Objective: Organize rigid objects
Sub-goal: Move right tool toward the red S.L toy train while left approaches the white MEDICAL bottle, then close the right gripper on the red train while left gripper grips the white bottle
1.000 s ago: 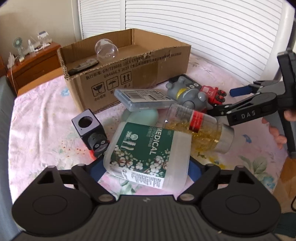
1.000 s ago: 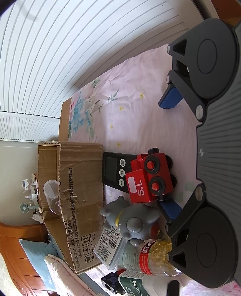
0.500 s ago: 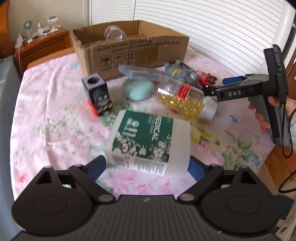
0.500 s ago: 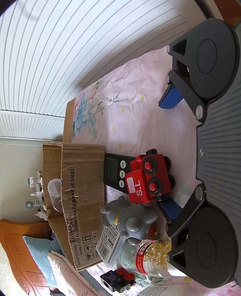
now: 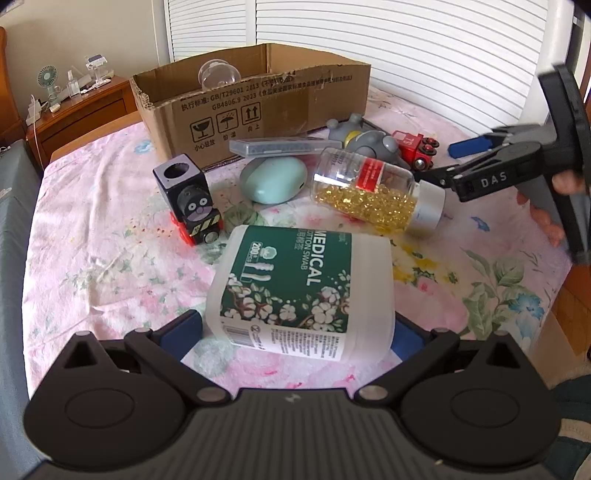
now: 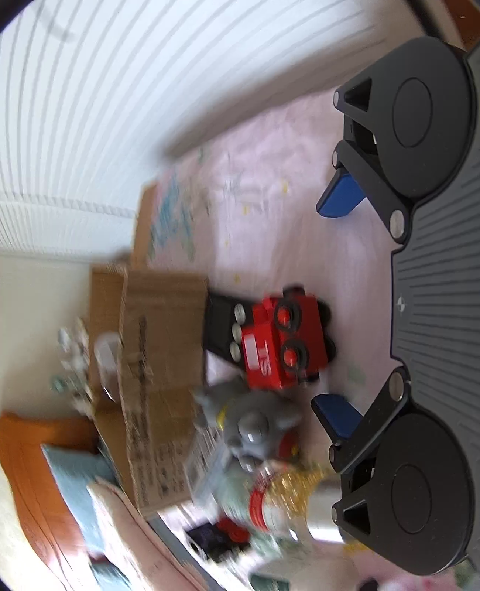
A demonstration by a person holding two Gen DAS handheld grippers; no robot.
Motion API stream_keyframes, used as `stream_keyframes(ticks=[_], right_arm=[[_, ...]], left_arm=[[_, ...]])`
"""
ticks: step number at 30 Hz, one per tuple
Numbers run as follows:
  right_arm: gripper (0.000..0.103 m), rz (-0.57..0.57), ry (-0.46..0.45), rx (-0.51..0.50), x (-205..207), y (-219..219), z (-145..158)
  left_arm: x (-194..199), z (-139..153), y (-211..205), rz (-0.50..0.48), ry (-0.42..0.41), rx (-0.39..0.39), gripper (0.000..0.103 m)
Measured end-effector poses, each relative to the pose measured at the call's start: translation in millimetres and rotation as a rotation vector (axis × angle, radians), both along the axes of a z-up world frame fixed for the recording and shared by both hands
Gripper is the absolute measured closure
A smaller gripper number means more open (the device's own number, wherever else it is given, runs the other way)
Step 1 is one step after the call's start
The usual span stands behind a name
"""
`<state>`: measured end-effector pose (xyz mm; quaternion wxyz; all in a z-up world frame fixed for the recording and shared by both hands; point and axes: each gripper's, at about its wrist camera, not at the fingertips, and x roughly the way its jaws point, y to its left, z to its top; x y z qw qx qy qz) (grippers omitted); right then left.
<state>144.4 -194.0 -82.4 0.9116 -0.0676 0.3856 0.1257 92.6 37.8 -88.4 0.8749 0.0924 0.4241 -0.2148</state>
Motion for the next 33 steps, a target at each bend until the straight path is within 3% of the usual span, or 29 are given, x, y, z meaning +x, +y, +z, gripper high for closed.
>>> stream_keyframes(ticks=[7,14,16,20,23,26,33], right_arm=[[0.000,0.186,0.008,0.002,17,11,0],[0.000,0.264,0.019,-0.007,28,11,2],[0.005,0.279,0.010,-0.011,26,8,3],[0.027,0.298,0.008,-0.007,21,4,8],[0.031,0.291,-0.004,-0.026,15,5,10],[0.042,0.277,0.005,-0.019,10,0,12],[0.042,0.229,0.021,-0.038,-5,-16,15]], left_arm=[[1,-1,-1,0.015,-0.012,-0.007,0.000],[2,-1,0,0.009,-0.007,-0.004,0.000],[3,-1,0,0.006,-0.006,-0.004,0.000],[3,-1,0,0.007,-0.005,-0.003,0.000],[3,-1,0,0.008,-0.003,-0.002,0.000],[3,-1,0,0.010,0.001,-0.001,0.001],[4,0,-4,0.015,0.015,0.006,0.001]])
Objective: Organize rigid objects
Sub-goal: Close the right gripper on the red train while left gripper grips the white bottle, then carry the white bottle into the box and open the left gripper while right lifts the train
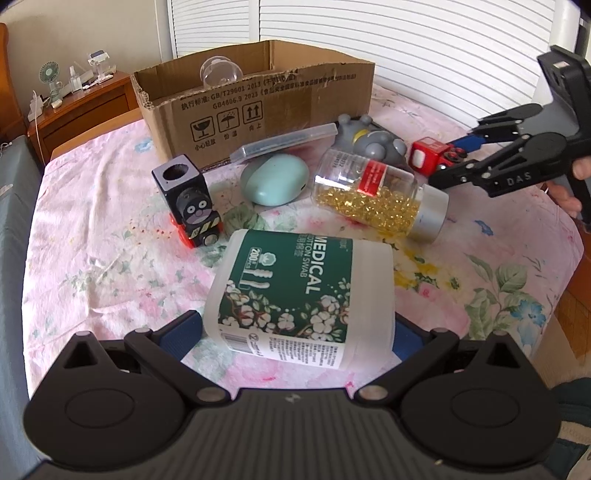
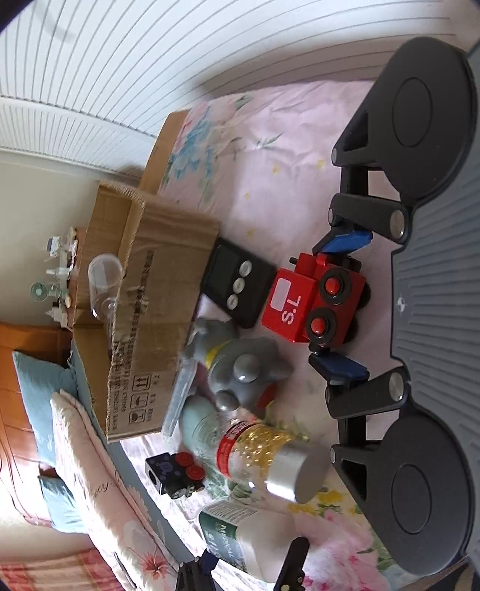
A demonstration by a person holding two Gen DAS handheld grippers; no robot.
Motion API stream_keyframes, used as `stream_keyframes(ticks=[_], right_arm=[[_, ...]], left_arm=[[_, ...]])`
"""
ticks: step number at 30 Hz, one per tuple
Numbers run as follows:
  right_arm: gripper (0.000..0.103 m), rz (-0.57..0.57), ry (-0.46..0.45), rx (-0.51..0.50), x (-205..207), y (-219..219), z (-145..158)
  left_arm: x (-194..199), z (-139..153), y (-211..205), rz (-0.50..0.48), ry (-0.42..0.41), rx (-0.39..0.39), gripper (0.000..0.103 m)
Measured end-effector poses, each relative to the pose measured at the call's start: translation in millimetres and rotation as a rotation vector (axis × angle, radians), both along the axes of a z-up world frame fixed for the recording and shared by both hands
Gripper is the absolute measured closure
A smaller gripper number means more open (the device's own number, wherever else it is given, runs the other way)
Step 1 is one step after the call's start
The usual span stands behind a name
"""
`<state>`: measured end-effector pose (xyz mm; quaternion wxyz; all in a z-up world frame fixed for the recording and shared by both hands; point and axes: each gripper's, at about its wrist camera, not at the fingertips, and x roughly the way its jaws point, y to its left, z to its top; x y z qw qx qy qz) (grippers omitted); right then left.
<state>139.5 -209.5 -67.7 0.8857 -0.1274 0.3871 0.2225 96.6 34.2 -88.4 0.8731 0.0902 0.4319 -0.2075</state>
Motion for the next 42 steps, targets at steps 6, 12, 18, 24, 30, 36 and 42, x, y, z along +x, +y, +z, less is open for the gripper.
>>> stream_keyframes(ticks=[6,12,18,24,30,36,42], right_arm=[[0.041,-0.024,-0.009,0.008,4,3,-1],[0.041,-0.059,0.010,0.025,13,10,-1],[0.047,-0.090,0.011,0.005,13,13,4],[0.047,-0.078,-0.001,-0.011,6,12,13],[0.047,-0.062,-0.012,-0.025,0,10,24],[0.047,-0.043,-0.027,-0.024,-2,9,40],[0.047,-0.020,-0.064,-0.012,1,11,61]], left_arm=[[3,0,-5,0.006,-0.005,0.008,0.001],[4,8,-5,0.022,-0.023,0.006,0.001],[6,11,-6,0.005,-0.007,-0.004,0.016],[6,16,-5,-0.003,-0.002,-0.010,0.020],[2,28,-3,-0.012,-0.011,-0.014,0.020],[2,45,-2,-0.014,-0.023,-0.023,0.020],[16,77,-1,-0.021,-0.066,-0.041,0.020]])
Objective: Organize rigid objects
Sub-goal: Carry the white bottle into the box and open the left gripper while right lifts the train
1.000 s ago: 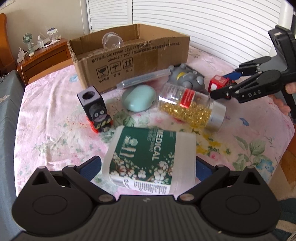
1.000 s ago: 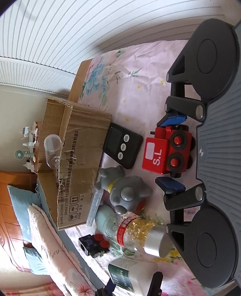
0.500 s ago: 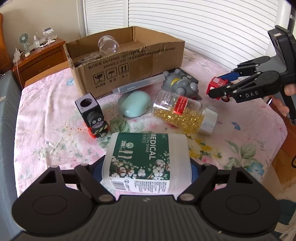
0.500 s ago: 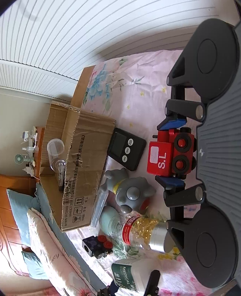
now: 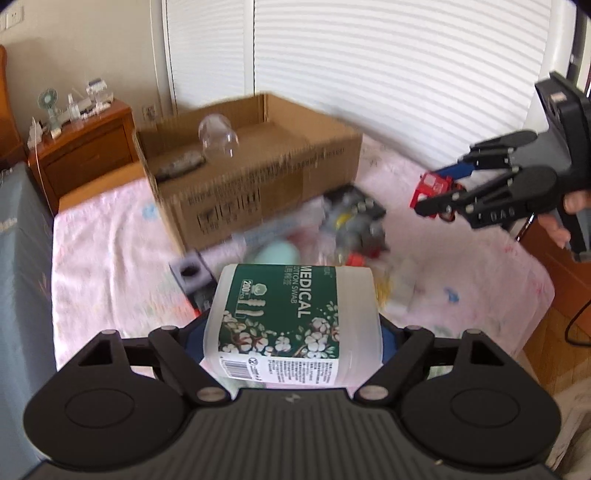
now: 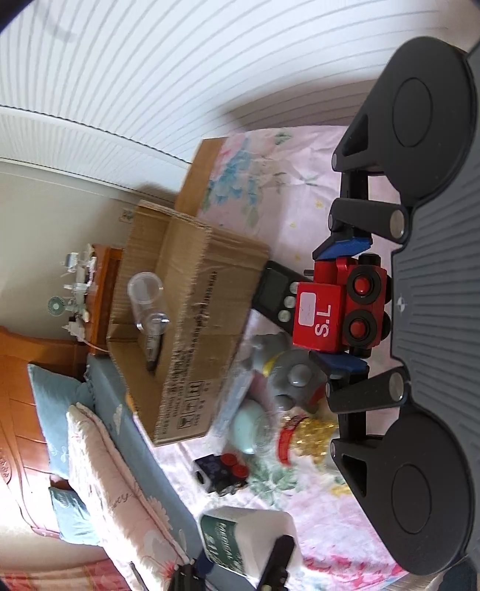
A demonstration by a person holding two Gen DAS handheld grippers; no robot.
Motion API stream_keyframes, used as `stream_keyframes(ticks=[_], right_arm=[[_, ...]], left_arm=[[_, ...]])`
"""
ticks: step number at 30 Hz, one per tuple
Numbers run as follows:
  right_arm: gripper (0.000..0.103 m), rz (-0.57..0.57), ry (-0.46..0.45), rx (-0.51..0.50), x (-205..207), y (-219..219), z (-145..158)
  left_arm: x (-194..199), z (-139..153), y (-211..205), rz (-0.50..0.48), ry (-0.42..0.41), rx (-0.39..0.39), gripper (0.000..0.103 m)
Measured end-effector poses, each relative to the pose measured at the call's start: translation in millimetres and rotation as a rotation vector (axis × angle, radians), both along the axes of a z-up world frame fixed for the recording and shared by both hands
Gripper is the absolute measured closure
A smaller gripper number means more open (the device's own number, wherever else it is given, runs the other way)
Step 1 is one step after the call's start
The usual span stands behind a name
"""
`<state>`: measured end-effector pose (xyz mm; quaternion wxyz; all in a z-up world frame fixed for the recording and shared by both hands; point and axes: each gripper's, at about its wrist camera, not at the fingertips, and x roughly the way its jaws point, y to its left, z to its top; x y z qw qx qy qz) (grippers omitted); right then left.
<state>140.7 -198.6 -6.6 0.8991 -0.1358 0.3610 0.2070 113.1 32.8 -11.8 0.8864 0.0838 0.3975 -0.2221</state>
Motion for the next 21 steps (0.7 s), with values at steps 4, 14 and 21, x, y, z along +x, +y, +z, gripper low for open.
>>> stream_keyframes(ticks=[4,14,21], right_arm=[[0.047,0.009,-0.033,0.005,7,4,15],[0.047,0.040,-0.086,0.005,37,20,46],[0.047,0.058,-0.089,0.003,54,33,55]], left_arm=[[26,23,1,0.016,-0.050,-0.022,0.020],[113,44,-6,0.083,-0.149,0.009,0.020],[143,24,-9,0.176,-0.182,0.046,0.009]])
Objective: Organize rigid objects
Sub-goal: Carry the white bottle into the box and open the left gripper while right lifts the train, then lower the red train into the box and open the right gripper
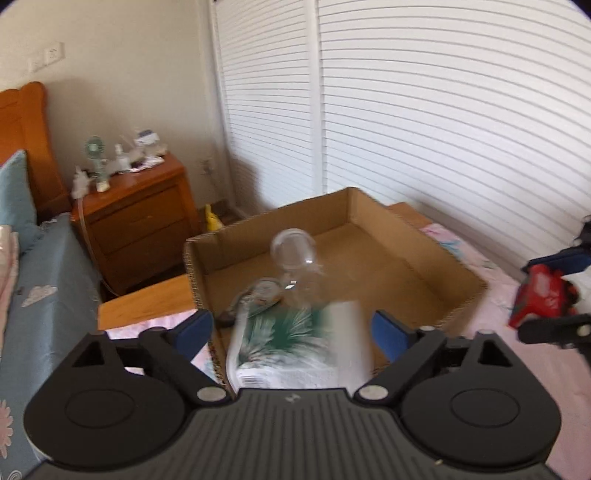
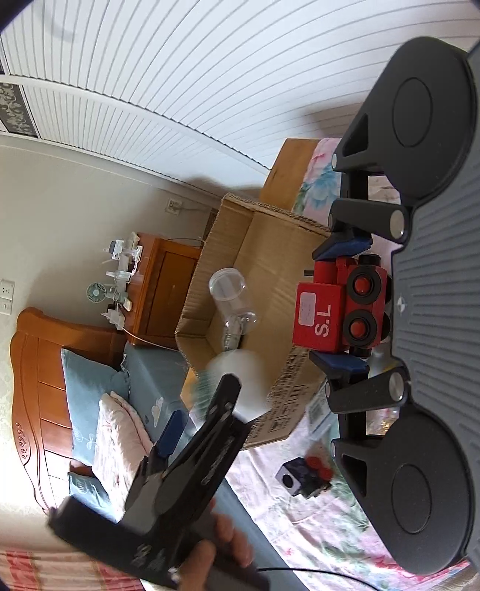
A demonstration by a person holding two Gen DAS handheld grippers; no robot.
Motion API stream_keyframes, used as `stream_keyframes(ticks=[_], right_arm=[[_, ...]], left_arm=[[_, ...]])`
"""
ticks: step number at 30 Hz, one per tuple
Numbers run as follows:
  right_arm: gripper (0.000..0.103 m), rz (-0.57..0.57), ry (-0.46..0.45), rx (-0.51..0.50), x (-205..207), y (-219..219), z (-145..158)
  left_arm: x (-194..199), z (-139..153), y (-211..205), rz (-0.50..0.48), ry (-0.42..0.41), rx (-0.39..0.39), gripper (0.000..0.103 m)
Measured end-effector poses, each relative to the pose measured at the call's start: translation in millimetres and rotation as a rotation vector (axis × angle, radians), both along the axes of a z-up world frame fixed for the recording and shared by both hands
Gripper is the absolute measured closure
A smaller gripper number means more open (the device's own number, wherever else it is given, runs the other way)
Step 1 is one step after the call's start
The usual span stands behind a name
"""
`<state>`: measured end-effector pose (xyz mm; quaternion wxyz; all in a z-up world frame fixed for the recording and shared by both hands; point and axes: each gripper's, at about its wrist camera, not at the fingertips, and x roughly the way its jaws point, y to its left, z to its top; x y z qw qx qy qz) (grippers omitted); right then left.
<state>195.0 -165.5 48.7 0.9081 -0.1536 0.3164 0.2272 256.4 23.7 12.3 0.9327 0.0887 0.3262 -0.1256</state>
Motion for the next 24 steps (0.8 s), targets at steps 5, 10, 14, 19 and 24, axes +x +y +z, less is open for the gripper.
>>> stream_keyframes(ticks=[5,10,14,19,24], right_arm=[[0.047,0.010,0.011,-0.008,10,9,0],[0.047,0.016,0.020,-0.022,24,21,0],[0.047,0.013,0.037,-0.025,43,29,2],[0.047,-0.010,0.060,-0.035,75,39,3],[0.047,-0.049,0.084,-0.051,112,41,1]], left_arm=[[-18,-5,15,-0.010,0.061,-0.055,0.008],[-52,-1,23,-0.014,0.087,-0.056,0.003],[-82,-1,26,-0.023,0.094,-0.055,0.003],[-112,-5,33,-0.013,0.061,-0.086,0.002],[-124,-9,41,0.001,0.044,-0.089,0.002]])
